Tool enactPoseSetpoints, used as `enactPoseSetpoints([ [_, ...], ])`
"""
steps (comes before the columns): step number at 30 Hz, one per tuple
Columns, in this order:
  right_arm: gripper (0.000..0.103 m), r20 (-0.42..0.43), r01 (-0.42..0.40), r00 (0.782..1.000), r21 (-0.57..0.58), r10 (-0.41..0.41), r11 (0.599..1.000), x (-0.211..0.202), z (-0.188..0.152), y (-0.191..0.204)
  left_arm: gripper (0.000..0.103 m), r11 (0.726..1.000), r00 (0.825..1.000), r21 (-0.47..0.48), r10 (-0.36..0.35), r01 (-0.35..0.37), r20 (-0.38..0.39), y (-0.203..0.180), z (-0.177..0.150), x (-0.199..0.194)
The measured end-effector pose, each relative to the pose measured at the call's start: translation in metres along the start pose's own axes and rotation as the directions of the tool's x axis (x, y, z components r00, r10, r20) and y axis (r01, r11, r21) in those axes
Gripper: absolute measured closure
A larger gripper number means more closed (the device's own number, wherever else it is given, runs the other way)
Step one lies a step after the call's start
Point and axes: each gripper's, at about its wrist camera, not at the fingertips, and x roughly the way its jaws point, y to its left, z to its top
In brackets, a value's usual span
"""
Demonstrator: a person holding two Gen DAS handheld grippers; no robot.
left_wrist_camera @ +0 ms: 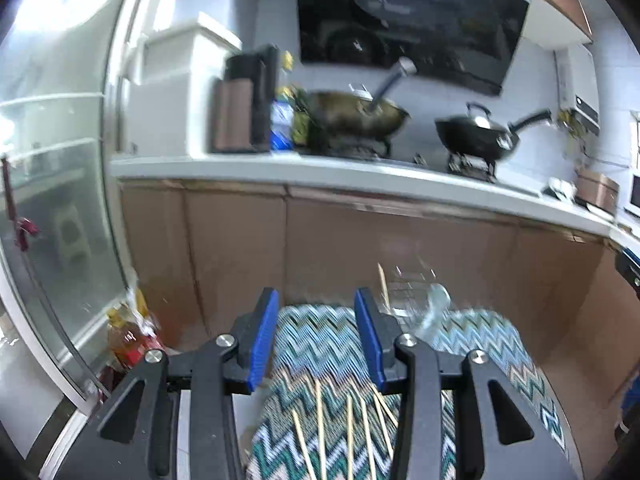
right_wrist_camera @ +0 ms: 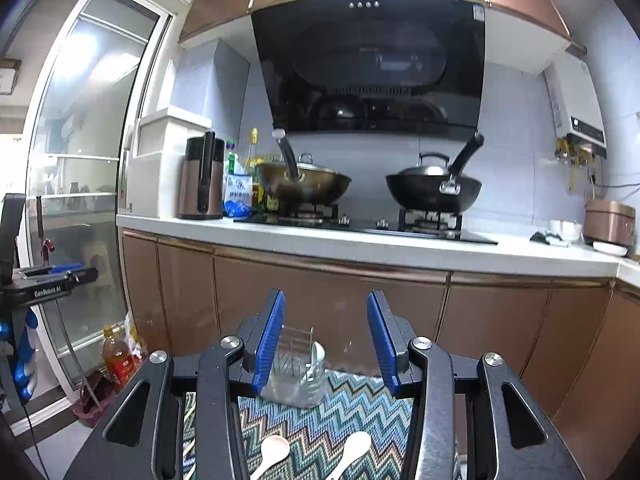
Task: Organize utensils
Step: 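Raise both open tools away from the utensil holder, then lower the right tool toward another white spoon while the left lowers toward the chopsticks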
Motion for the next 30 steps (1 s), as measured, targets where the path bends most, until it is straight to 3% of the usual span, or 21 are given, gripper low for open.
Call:
enactPoseSetpoints([
  [4, 0.060, -0.040, -0.001, 0.999, 0.019, 0.002, 1.000, 0.010, -0.014, -0.007, 0.065, 0.996, 0.988, 0.003, -0.085, 0.086, -0.131, -0.013, -0.018, 0.027],
  [8, 0.060, -0.085, -0.010, 0.996, 0.041, 0.013, 0.999, 0.024, -0.030, -0.015, 0.066, 0.987, 0.951, -0.008, -0.157, 0.161, -0.267, -0.026, -0.040, 0.055],
  [12, 0.060, -0.138, -0.025, 0.990, 0.049, 0.032, 0.999, 0.040, -0.047, -0.019, 0.066, 0.977, 0.885, -0.026, -0.201, 0.210, -0.421, -0.038, -0.068, 0.091],
  [17, 0.060, -0.229, -0.065, 0.971, 0.055, 0.076, 0.996, 0.065, -0.073, -0.019, 0.066, 0.967, 0.768, -0.084, -0.242, 0.240, -0.593, -0.050, -0.103, 0.137],
  [19, 0.060, -0.267, -0.090, 0.958, 0.071, 0.105, 0.993, 0.075, -0.084, -0.021, 0.066, 0.966, 0.735, -0.094, -0.245, 0.241, -0.632, -0.054, -0.114, 0.153],
  [24, 0.060, -0.401, -0.159, 0.895, 0.125, 0.196, 0.979, 0.109, -0.121, -0.022, 0.069, 0.966, 0.674, -0.109, -0.241, 0.233, -0.698, -0.062, -0.133, 0.187],
  [30, 0.060, -0.510, -0.204, 0.816, 0.185, 0.271, 0.961, 0.143, -0.166, -0.020, 0.072, 0.968, 0.619, -0.116, -0.233, 0.224, -0.750, -0.067, -0.146, 0.218],
])
